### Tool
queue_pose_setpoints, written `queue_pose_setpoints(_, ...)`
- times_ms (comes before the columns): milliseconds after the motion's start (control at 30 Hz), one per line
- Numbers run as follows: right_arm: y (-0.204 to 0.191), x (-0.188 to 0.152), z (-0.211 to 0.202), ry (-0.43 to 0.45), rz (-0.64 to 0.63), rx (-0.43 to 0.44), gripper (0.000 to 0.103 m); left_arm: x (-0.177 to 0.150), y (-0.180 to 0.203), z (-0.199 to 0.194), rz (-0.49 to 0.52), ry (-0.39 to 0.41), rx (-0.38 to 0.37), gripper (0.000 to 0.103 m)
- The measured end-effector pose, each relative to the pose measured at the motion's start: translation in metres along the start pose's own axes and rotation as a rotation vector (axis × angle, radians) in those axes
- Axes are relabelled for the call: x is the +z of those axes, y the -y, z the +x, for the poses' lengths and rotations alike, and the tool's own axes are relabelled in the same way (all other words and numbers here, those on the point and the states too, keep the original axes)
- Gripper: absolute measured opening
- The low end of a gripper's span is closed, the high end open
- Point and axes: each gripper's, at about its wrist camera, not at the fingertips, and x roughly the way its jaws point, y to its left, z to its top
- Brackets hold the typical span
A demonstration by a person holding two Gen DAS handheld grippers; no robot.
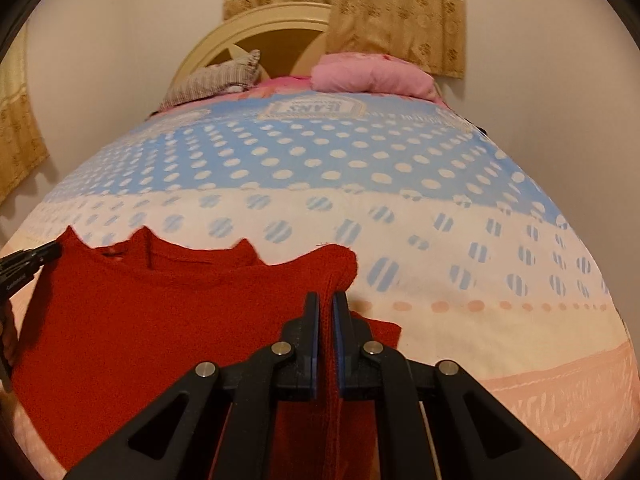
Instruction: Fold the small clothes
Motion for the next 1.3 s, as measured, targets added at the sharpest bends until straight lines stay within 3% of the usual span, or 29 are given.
queue_pose_setpoints(67, 0.004, -0.009, 0.023, -0.087, 0.012, -0.003, 0.006, -0.005, 0.001, 0.01, 0.002, -0.041, 0.003, 0.006)
queue_pose_setpoints(167, 0.01, -0.013, 0.032, -0.129, 0.035, 0.023, 0.008, -0.003, 0.002, 0.006, 0.007, -0.042, 0.029, 0.013)
queue_pose_setpoints(200, 0.012, -0.011, 0.027, -0.12, 0.04, 0.022, 0.011, -0.002, 0.001, 0.002, 0.006, -0.033, 0.041, 0.016)
queue_pose_setpoints(267, 0.015, -0.009, 0.011, -0.094, 0.047, -0.003, 0.029, -0.002, -0.002, -0.012, -0.002, -0.024, 0.077, 0.033)
queue_pose_setpoints(300, 0.016, -0.009, 0.001, -0.072, 0.05, -0.012, 0.032, -0.005, -0.005, -0.023, -0.014, -0.015, 0.087, 0.045)
queue_pose_setpoints(333, 0.018, -0.009, -0.015, -0.041, 0.056, -0.013, 0.033, -0.008, -0.006, -0.033, -0.025, 0.0, 0.081, 0.049)
queue_pose_setpoints(400, 0.017, -0.013, -0.039, -0.003, 0.075, 0.028, 0.033, -0.019, -0.008, -0.058, -0.032, 0.037, 0.051, 0.052)
queue_pose_setpoints(533, -0.005, -0.037, -0.081, 0.024, 0.059, 0.186, 0.042, -0.049, 0.001, -0.098, -0.009, 0.074, 0.009, 0.068)
queue_pose_setpoints(633, -0.031, -0.066, -0.089, -0.007, 0.006, 0.262, 0.043, -0.075, 0.01, -0.099, 0.025, 0.024, 0.021, 0.072)
queue_pose_setpoints(767, -0.04, -0.103, -0.076, -0.099, 0.006, 0.225, 0.043, -0.085, 0.004, -0.076, 0.006, -0.059, 0.017, 0.074)
queue_pose_setpoints(833, -0.03, -0.119, -0.074, -0.08, 0.048, 0.257, 0.043, -0.082, -0.001, -0.075, -0.017, -0.06, 0.026, 0.083)
queue_pose_setpoints(933, -0.023, -0.119, -0.076, -0.093, 0.094, 0.272, 0.043, -0.087, 0.003, -0.071, -0.007, -0.073, 0.038, 0.086)
queue_pose_setpoints(1000, -0.028, -0.117, -0.082, -0.1, 0.076, 0.238, 0.043, -0.088, 0.004, -0.07, -0.006, -0.071, 0.049, 0.089)
queue_pose_setpoints(1167, -0.038, -0.1, -0.098, -0.031, 0.075, 0.213, 0.043, -0.094, 0.004, -0.073, -0.001, -0.064, 0.078, 0.095)
queue_pose_setpoints(1300, -0.037, -0.1, -0.063, -0.119, 0.076, 0.142, 0.043, -0.095, 0.004, -0.073, -0.004, -0.066, 0.083, 0.098)
